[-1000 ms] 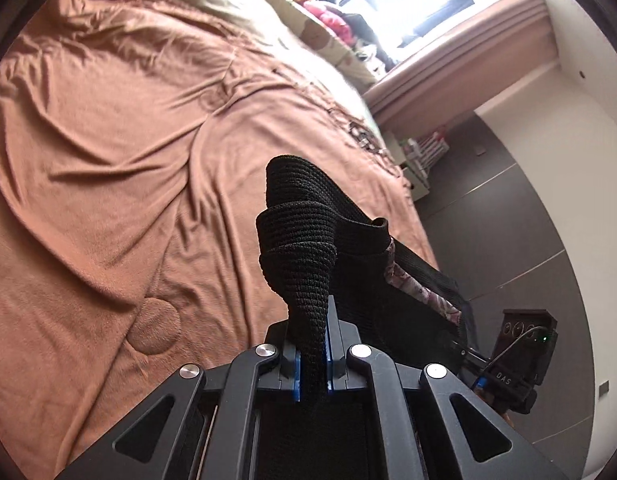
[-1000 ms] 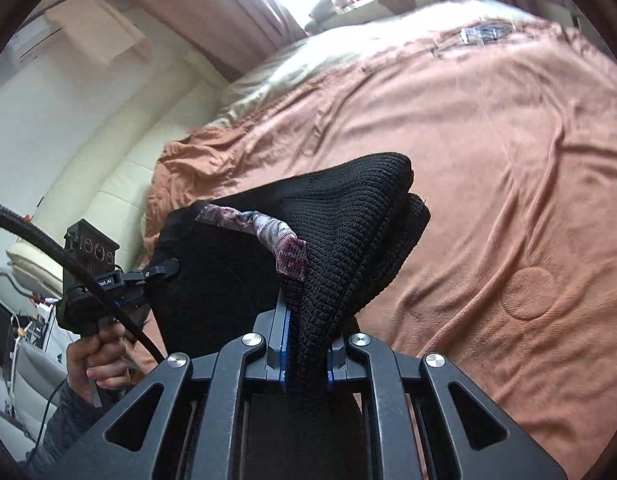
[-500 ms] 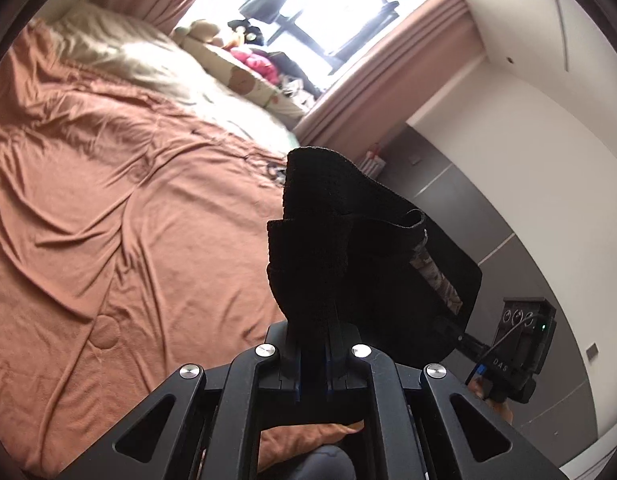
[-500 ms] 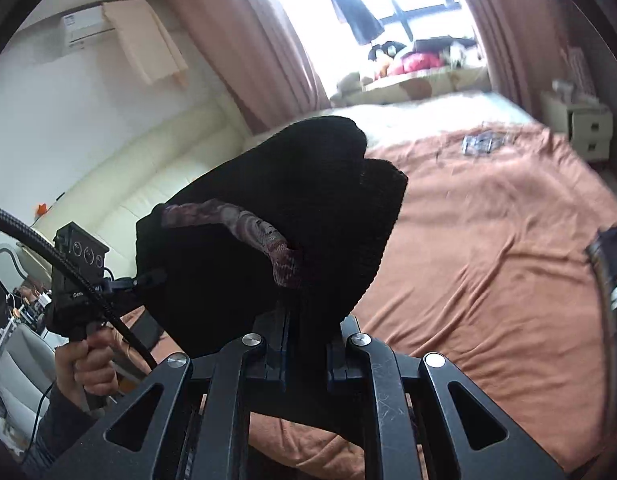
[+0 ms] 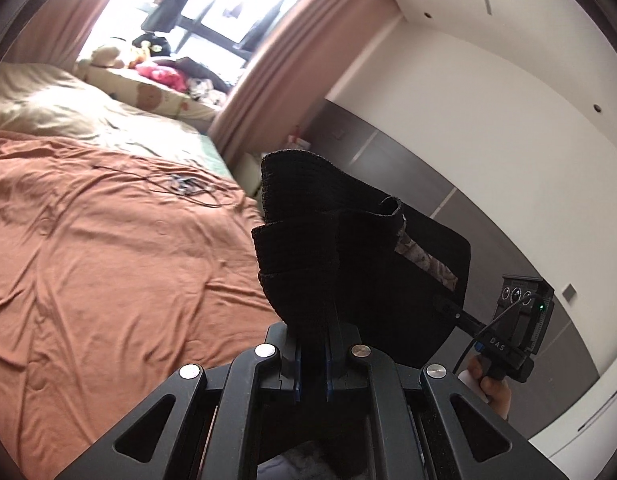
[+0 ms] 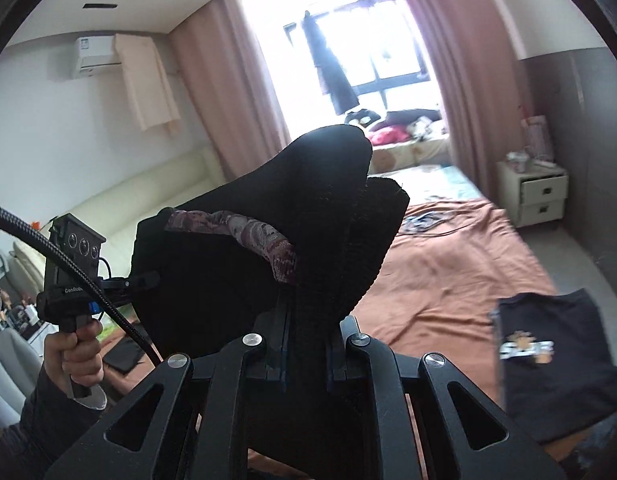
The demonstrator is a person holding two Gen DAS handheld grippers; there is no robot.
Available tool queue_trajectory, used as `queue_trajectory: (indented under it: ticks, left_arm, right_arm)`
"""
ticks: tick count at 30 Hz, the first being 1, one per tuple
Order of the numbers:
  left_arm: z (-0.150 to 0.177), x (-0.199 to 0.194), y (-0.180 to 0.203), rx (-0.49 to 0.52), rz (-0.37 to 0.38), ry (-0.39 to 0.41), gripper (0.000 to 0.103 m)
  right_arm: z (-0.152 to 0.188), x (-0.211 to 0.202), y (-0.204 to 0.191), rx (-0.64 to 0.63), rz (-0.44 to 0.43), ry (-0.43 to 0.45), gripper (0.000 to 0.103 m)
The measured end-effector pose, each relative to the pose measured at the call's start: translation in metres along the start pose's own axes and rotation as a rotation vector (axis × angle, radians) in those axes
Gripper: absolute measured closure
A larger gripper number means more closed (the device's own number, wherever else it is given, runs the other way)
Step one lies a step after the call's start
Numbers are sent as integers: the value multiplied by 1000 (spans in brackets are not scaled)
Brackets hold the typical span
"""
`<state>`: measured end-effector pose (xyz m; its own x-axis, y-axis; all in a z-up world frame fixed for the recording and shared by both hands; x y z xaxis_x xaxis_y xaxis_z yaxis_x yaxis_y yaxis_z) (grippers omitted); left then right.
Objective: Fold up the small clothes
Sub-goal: 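Lift the strip end with both grippers and fold it over the strip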
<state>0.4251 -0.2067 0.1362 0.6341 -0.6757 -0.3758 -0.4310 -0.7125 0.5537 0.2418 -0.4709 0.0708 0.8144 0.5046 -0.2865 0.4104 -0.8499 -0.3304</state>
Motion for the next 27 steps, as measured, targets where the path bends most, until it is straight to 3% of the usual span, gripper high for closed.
queue_trajectory:
  ticks: [13,23,27]
  left_arm:
    - [14,147,95,78,181,-129,95]
    - [33,239,149,93,299,-224,95]
    - [42,269,158,78,328,-266,95]
  right_arm:
    - [2,-117,92,37,235,73,94]
    - [26,-172,125,89,379,80,94]
    - [26,-164,115,100,430,74,94]
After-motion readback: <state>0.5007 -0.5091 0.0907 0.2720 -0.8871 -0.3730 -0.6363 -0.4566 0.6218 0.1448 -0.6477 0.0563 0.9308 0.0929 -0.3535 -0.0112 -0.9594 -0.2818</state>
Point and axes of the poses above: each gripper's, at about its wrist camera, not at the fingertips, and x roughly the way its jaws point, y to its right, z to its underside, the point moved 8 cm from there along x, roughly the way its jaws point, and after that the axes turned 2 degrees about x, right-handed, at the moved point
